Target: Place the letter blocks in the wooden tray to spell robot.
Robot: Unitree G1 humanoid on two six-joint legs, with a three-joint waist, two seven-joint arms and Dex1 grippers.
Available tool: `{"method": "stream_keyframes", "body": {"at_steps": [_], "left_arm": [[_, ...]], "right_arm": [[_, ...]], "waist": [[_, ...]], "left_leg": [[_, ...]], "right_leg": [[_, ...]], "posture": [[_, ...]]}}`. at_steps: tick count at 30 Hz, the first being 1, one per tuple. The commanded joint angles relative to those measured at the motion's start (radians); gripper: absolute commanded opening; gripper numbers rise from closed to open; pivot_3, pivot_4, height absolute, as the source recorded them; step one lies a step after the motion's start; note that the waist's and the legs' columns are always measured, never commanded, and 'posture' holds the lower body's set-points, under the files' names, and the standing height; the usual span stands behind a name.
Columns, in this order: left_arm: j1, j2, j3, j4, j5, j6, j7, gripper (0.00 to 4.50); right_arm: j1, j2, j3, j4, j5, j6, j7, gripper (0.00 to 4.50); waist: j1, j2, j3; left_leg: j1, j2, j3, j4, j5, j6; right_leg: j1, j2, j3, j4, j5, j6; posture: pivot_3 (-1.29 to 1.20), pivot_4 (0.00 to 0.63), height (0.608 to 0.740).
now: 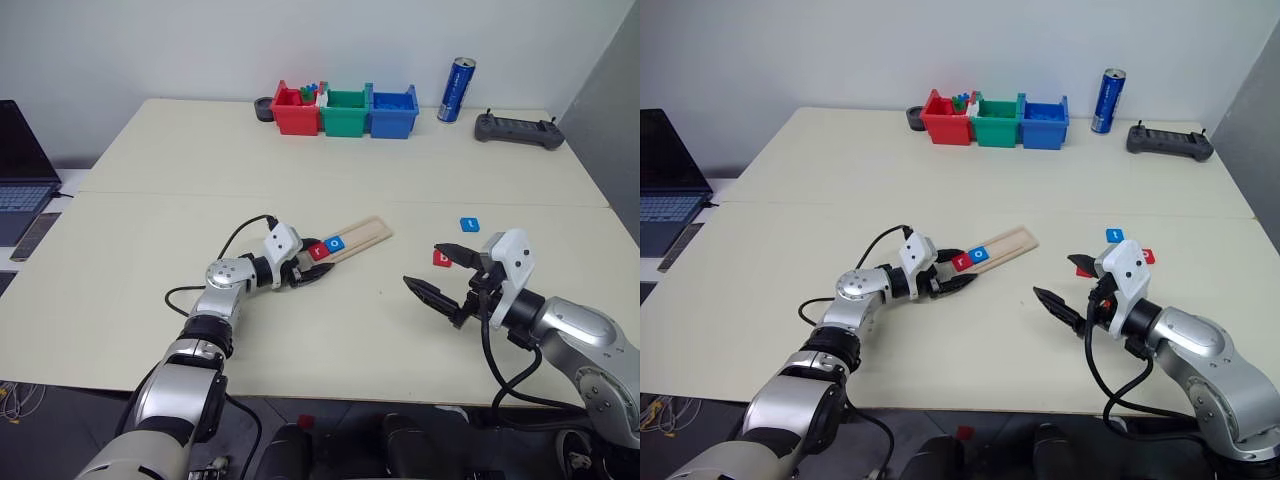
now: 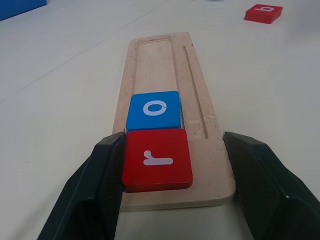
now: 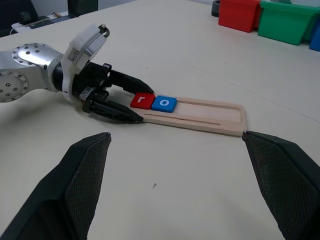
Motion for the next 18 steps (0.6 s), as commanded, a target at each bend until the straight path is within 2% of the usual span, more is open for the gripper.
{"method": "stream_keyframes", "body": {"at_steps": [1, 5, 11, 18], "left_arm": [[0.011, -0.006, -0.010, -0.032, -0.002, -0.002, -0.026, 2.73], [0.044, -0.006, -0.016, -0.083, -0.014, -0.003, -0.069, 2.73], [0.146, 0.018, -0.046, -0.262, -0.037, 0.028, -0.147, 2.73], [0.237, 0.060, -0.089, -0.447, -0.073, 0.096, -0.238, 2.73]], "right_arm": [[-0.018, -0.007, -0.017, -0.017, 0.019, -0.016, 0.010, 4.50], [-0.009, -0.006, -0.019, -0.024, 0.025, -0.015, 0.009, 4.50], [0.001, -0.017, -0.018, -0.038, 0.034, -0.012, 0.016, 4.50], [0.023, -0.081, -0.036, -0.051, 0.065, -0.013, 0.079, 4.50]], "waist": [[0.000, 0.000, 0.000], [-0.001, 0.000, 0.000], [0.000, 0.000, 0.000], [-0.001, 0.000, 0.000]], "left_leg": [[0.000, 0.000, 0.000, 0.000, 0.000, 0.000], [0.000, 0.000, 0.000, 0.000, 0.000, 0.000], [0.000, 0.000, 0.000, 0.000, 0.000, 0.000], [0.000, 0.001, 0.000, 0.000, 0.000, 0.000]], "right_leg": [[0.000, 0.000, 0.000, 0.000, 0.000, 0.000], [0.000, 0.000, 0.000, 0.000, 0.000, 0.000], [0.000, 0.000, 0.000, 0.000, 0.000, 0.000], [0.000, 0.000, 0.000, 0.000, 0.000, 0.000]], "posture": [[0.00, 0.150, 0.740], [0.00, 0.150, 0.740], [0.00, 0.150, 0.740], [0.00, 0.150, 0.740]]}}
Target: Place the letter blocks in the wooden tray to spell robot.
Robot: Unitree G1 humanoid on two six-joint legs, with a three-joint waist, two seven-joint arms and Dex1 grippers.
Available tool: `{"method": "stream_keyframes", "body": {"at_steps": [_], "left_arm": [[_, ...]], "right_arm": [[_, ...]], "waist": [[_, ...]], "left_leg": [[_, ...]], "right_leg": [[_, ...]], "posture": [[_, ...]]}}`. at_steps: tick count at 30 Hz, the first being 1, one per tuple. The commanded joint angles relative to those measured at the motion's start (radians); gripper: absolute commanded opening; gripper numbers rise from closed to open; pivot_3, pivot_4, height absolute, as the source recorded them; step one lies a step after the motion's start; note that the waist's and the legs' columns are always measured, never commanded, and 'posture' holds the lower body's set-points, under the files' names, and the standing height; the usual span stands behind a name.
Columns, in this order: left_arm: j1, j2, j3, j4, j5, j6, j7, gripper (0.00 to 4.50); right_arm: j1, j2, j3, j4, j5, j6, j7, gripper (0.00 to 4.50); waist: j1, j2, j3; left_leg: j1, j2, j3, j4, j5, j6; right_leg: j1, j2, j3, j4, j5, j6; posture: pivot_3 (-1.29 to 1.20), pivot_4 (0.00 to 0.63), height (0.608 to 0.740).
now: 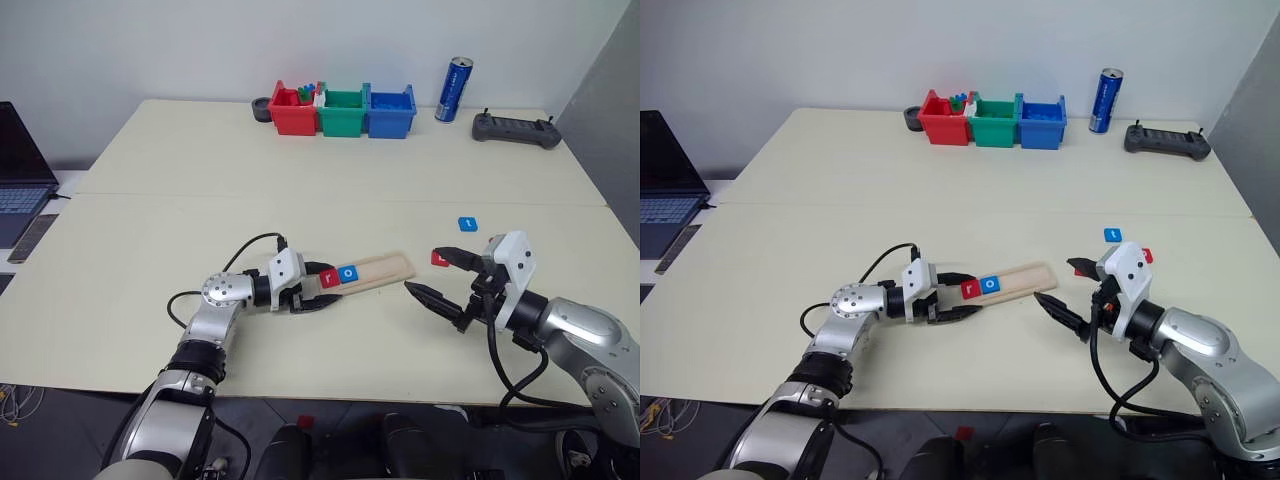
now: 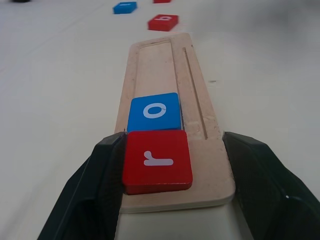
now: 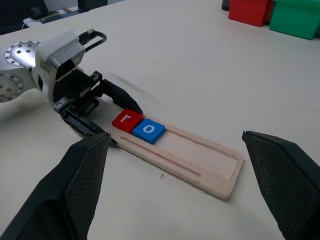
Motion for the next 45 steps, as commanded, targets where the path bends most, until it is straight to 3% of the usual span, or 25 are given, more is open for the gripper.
{"method": "stream_keyframes", "body": {"at_steps": [1, 7, 18, 30, 36, 45], "left_arm": [[0.030, 0.007, -0.030, -0.090, -0.029, 0.037, -0.046, 2.73], [0.041, -0.022, -0.072, -0.130, -0.035, 0.052, -0.065, 2.73], [-0.026, -0.039, -0.098, -0.002, -0.011, -0.038, -0.107, 2.73], [-0.063, -0.042, -0.108, 0.103, 0.040, -0.136, -0.049, 2.73], [-0.063, -0.047, -0.108, 0.111, 0.038, -0.137, -0.036, 4.47], [-0.066, -0.042, -0.098, 0.107, 0.030, -0.124, -0.019, 4.47]], "right_arm": [[0.015, -0.037, -0.036, -0.045, 0.031, -0.014, 0.045, 4.50], [0.025, -0.071, -0.054, -0.036, 0.051, -0.019, 0.075, 4.50], [0.032, -0.069, -0.063, -0.041, 0.051, -0.021, 0.061, 4.50], [0.045, -0.064, -0.064, -0.054, 0.055, -0.021, 0.038, 4.50], [0.028, -0.065, -0.057, -0.043, 0.055, -0.020, 0.042, 4.50], [0.011, -0.065, -0.049, -0.030, 0.052, -0.019, 0.048, 4.50]], "waist": [[0.000, 0.000, 0.000], [0.002, 0.000, 0.000], [0.012, 0.000, 0.000], [0.015, 0.000, 0.000], [0.014, 0.000, 0.000], [0.014, 0.000, 0.000]], "left_leg": [[0.000, 0.000, 0.000, 0.000, 0.000, 0.000], [0.000, 0.000, 0.000, 0.000, 0.000, 0.000], [0.000, 0.000, 0.000, 0.000, 0.000, 0.000], [0.003, 0.000, 0.000, 0.001, 0.000, 0.000], [0.003, 0.000, 0.000, 0.001, 0.000, 0.000], [0.003, 0.000, 0.000, 0.001, 0.000, 0.000]], "right_leg": [[0.000, 0.000, 0.000, 0.000, 0.000, 0.000], [0.000, 0.000, 0.000, 0.000, 0.000, 0.000], [0.001, 0.000, 0.000, 0.000, 0.000, 0.000], [0.004, 0.000, 0.000, -0.001, 0.000, 0.000], [0.004, 0.000, 0.000, -0.001, 0.000, 0.000], [0.004, 0.000, 0.000, -0.001, 0.000, 0.000]], "posture": [[0.00, 0.150, 0.740], [0.00, 0.150, 0.740], [0.00, 0.150, 0.740], [0.00, 0.150, 0.740], [0.00, 0.150, 0.740], [0.00, 0.150, 0.740]]}}
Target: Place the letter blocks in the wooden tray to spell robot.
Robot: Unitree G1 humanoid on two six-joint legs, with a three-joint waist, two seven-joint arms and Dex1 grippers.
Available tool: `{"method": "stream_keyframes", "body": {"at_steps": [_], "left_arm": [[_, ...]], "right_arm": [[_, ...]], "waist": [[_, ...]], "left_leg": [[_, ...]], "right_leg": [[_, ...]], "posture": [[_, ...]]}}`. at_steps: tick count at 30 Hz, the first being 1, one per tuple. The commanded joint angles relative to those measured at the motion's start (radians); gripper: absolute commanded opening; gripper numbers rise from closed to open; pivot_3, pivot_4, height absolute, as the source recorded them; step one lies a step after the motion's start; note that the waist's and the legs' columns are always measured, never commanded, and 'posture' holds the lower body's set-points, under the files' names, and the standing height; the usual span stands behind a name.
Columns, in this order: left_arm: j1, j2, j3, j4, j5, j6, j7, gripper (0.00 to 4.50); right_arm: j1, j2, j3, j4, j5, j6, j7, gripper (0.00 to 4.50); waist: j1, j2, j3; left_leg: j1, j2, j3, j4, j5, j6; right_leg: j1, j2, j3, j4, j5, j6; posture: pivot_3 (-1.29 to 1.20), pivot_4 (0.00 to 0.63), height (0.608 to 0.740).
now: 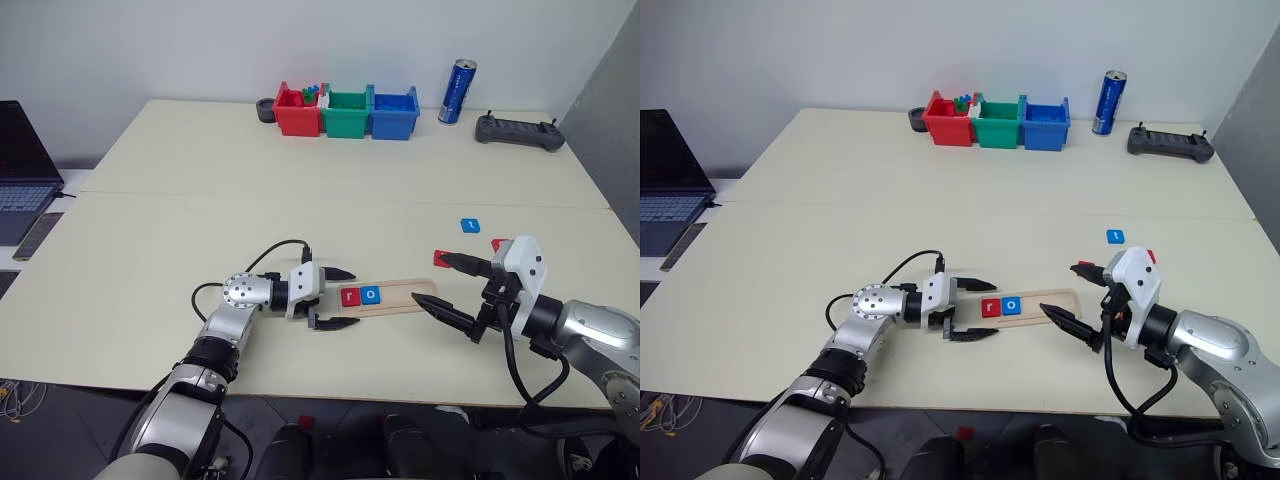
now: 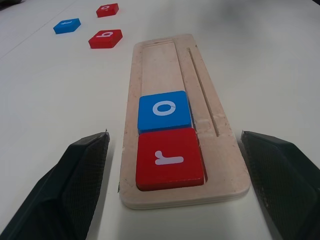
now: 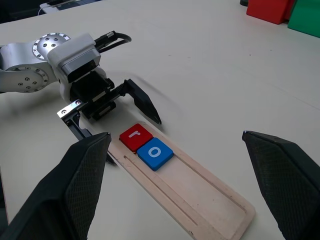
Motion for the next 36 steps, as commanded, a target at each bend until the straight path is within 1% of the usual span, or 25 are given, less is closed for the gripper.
{"method": "stream_keyframes", "body": {"at_steps": [1, 6, 10, 16, 22, 31, 34, 36], "left_arm": [[-0.001, 0.007, 0.002, 0.001, 0.006, 0.010, 0.009, 4.47], [-0.011, 0.007, 0.000, 0.025, 0.011, 0.056, 0.011, 4.47], [-0.027, 0.012, -0.016, 0.053, 0.020, 0.112, -0.021, 4.47], [-0.061, 0.011, -0.035, 0.097, 0.036, 0.111, -0.061, 4.47], [-0.091, 0.001, -0.043, 0.129, 0.045, 0.114, -0.068, 4.47], [-0.093, 0.016, -0.052, 0.119, 0.043, 0.150, -0.107, 4.47], [-0.092, 0.015, -0.046, 0.114, 0.036, 0.155, -0.108, 3.87], [-0.092, 0.014, -0.044, 0.110, 0.033, 0.158, -0.112, 3.37]], "right_arm": [[-0.015, 0.002, -0.010, -0.015, 0.016, -0.012, 0.001, 4.50], [-0.013, 0.003, -0.010, -0.019, 0.018, -0.010, -0.002, 4.50], [-0.013, 0.004, -0.013, -0.021, 0.021, -0.005, -0.006, 4.50], [0.002, 0.003, -0.020, -0.032, 0.023, -0.003, -0.012, 4.50], [0.005, 0.000, -0.024, -0.030, 0.023, -0.008, -0.017, 4.50], [0.010, -0.004, -0.021, -0.031, 0.020, -0.013, -0.018, 4.50], [0.006, -0.003, -0.019, -0.028, 0.020, -0.014, -0.018, 4.50], [0.003, -0.002, -0.018, -0.026, 0.020, -0.013, -0.018, 4.50]], "waist": [[0.000, 0.000, 0.000], [0.000, 0.000, 0.000], [0.000, 0.000, 0.000], [-0.002, 0.000, 0.000], [-0.005, 0.000, 0.000], [-0.007, 0.000, 0.000], [-0.007, 0.000, 0.000], [-0.007, 0.000, 0.000]], "left_leg": [[0.000, 0.000, 0.000, 0.000, 0.000, 0.000], [0.000, 0.000, 0.000, 0.000, 0.000, 0.000], [0.002, 0.000, 0.000, 0.000, 0.000, 0.000], [0.007, 0.001, 0.000, -0.001, 0.000, 0.000], [0.008, 0.001, 0.000, -0.001, 0.000, 0.000], [0.008, 0.001, -0.001, -0.001, 0.000, 0.000], [0.008, 0.001, -0.001, -0.001, 0.000, 0.000], [0.008, 0.001, -0.001, -0.001, 0.000, 0.000]], "right_leg": [[0.000, 0.000, 0.000, 0.000, 0.000, 0.000], [0.000, 0.000, 0.000, 0.000, 0.000, 0.000], [0.002, 0.000, 0.000, 0.000, 0.000, 0.000], [0.008, 0.001, 0.000, -0.002, 0.000, 0.000], [0.008, 0.001, 0.000, -0.002, 0.000, 0.000], [0.009, 0.001, 0.000, -0.002, -0.001, 0.000], [0.009, 0.001, 0.000, -0.002, -0.001, 0.001], [0.009, 0.001, 0.000, -0.002, -0.001, 0.001]], "posture": [[0.00, 0.150, 0.740], [0.00, 0.150, 0.740], [0.00, 0.150, 0.740], [0.00, 0.150, 0.740], [0.00, 0.150, 0.740], [0.00, 0.150, 0.740], [0.00, 0.150, 0.740], [0.00, 0.150, 0.740]]}}
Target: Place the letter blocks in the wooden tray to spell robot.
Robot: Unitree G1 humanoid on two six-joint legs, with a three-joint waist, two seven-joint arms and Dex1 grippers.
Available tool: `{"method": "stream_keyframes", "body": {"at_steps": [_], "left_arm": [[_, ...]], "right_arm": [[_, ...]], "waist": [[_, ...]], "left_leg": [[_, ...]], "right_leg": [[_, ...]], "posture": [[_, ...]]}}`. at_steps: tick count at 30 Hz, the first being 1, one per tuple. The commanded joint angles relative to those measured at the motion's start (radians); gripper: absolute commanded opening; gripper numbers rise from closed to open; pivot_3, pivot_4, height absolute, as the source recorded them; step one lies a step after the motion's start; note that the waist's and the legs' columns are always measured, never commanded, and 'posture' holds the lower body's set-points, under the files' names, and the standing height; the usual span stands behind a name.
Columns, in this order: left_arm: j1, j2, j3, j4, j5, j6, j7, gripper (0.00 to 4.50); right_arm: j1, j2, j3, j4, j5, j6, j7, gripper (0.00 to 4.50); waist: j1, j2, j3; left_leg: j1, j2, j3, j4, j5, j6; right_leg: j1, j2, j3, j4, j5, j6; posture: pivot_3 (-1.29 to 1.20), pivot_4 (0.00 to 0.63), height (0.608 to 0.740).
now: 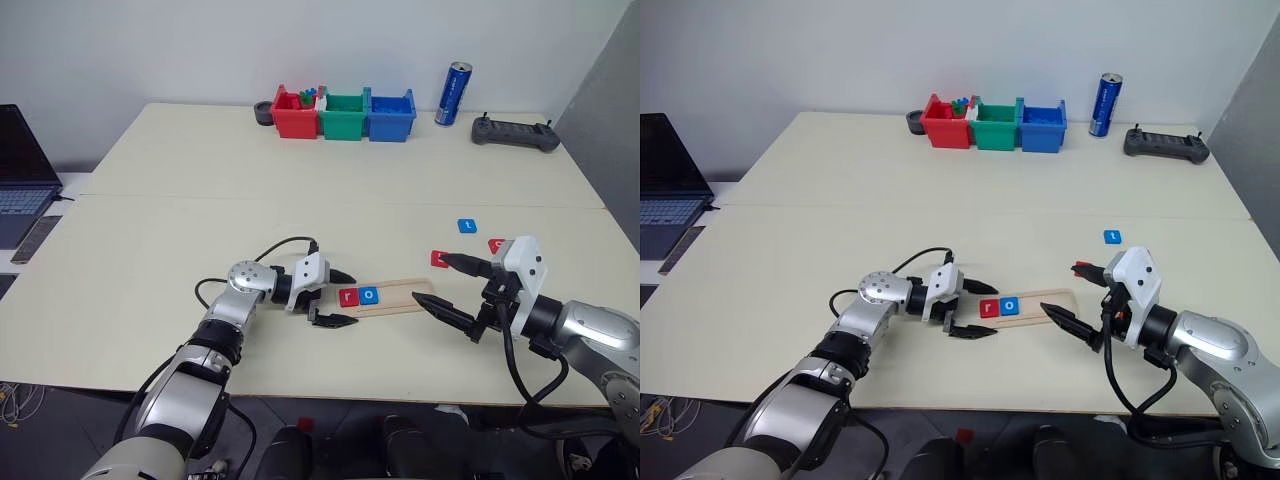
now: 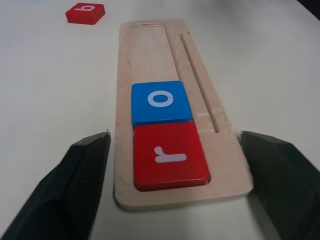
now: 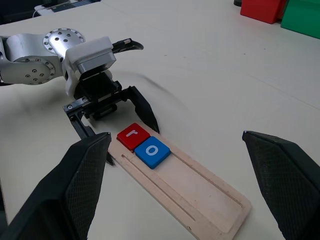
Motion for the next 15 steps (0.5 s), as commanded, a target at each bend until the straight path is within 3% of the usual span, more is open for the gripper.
{"method": "stream_keyframes", "body": {"at_steps": [1, 15], "left_arm": [[0.012, 0.015, -0.011, 0.006, 0.027, 0.011, -0.008, 3.38], [-0.023, 0.070, 0.083, -0.052, -0.069, -0.027, -0.060, 3.38]], "right_arm": [[-0.009, -0.003, -0.018, -0.025, 0.012, -0.014, 0.001, 4.50], [-0.015, -0.024, -0.036, -0.025, 0.025, -0.011, 0.019, 4.50]], "waist": [[0.000, 0.000, 0.000], [-0.002, -0.002, 0.001]], "left_leg": [[0.000, 0.000, 0.000, 0.000, 0.000, 0.000], [-0.001, 0.000, -0.001, 0.000, 0.000, 0.000]], "right_leg": [[0.000, 0.000, 0.000, 0.000, 0.000, 0.000], [-0.001, 0.000, -0.001, 0.000, 0.000, 0.000]], "posture": [[0.00, 0.150, 0.740], [0.00, 0.150, 0.740]]}}
